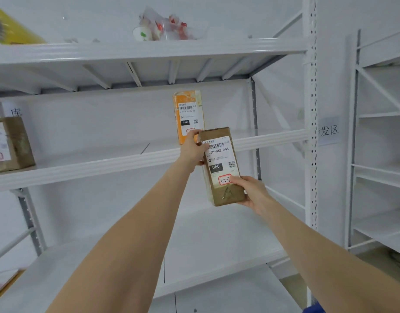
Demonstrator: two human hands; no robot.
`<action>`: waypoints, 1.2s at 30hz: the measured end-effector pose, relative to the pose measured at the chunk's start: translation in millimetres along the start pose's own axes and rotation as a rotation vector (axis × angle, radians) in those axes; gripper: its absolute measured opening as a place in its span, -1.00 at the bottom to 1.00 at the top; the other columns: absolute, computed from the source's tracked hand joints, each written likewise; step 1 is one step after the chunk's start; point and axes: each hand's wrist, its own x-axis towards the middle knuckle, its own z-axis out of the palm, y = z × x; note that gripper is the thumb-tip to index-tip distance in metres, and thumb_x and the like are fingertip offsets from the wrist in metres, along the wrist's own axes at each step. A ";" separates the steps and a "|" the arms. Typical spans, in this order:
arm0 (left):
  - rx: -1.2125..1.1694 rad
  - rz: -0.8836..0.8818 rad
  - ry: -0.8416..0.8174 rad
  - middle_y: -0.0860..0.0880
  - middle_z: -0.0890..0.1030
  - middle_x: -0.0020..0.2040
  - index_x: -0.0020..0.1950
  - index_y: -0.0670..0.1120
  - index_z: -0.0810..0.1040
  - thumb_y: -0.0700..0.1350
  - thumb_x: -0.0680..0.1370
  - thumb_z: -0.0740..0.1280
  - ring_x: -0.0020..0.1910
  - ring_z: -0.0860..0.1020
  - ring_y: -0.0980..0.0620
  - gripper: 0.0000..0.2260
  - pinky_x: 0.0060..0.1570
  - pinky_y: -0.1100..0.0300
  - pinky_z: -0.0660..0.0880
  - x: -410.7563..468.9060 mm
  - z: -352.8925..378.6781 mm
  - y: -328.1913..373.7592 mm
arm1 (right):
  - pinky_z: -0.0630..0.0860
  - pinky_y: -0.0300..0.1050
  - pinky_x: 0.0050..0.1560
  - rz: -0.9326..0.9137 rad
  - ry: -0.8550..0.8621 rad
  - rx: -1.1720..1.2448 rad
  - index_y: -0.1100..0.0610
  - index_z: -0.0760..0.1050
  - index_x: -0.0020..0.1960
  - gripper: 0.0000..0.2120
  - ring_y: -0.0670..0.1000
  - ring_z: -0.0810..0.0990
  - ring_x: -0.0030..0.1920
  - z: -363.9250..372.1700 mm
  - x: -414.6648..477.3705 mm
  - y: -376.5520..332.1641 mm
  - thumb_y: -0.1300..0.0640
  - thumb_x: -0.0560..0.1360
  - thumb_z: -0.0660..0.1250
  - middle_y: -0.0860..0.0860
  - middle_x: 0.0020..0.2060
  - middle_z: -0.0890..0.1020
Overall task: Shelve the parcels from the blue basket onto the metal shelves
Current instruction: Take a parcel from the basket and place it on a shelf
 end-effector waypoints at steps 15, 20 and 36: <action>0.051 0.233 -0.017 -0.10 0.58 0.03 0.35 0.03 0.35 -0.28 0.59 0.26 -0.03 0.60 -0.06 -0.62 -0.31 0.09 0.58 46.0 32.8 101.7 | 0.62 -0.21 -0.22 -0.278 0.030 0.042 0.05 0.60 0.10 -0.82 -0.09 0.66 -0.16 -18.7 39.8 -83.1 0.13 0.50 0.43 -0.05 -0.12 0.68; 0.123 0.291 0.021 -0.09 0.59 0.03 0.35 0.02 0.34 -0.27 0.58 0.27 -0.03 0.61 -0.04 -0.62 -0.30 0.10 0.60 83.3 38.4 115.2 | 0.62 -0.07 -0.05 -0.328 0.018 0.024 0.06 0.60 0.12 -0.81 -0.05 0.67 -0.12 -17.1 90.6 -102.1 0.13 0.51 0.42 -0.05 -0.10 0.68; 0.397 0.336 0.164 -0.13 0.53 0.19 0.43 0.00 0.31 -0.29 0.53 0.34 0.12 0.57 -0.13 -0.49 -0.13 -0.06 0.63 213.6 55.2 97.9 | 0.44 -0.13 -0.06 -0.523 -0.005 -0.426 0.14 0.61 0.14 -0.80 0.02 0.52 -0.07 -1.3 267.2 -116.1 0.16 0.55 0.32 0.03 -0.06 0.62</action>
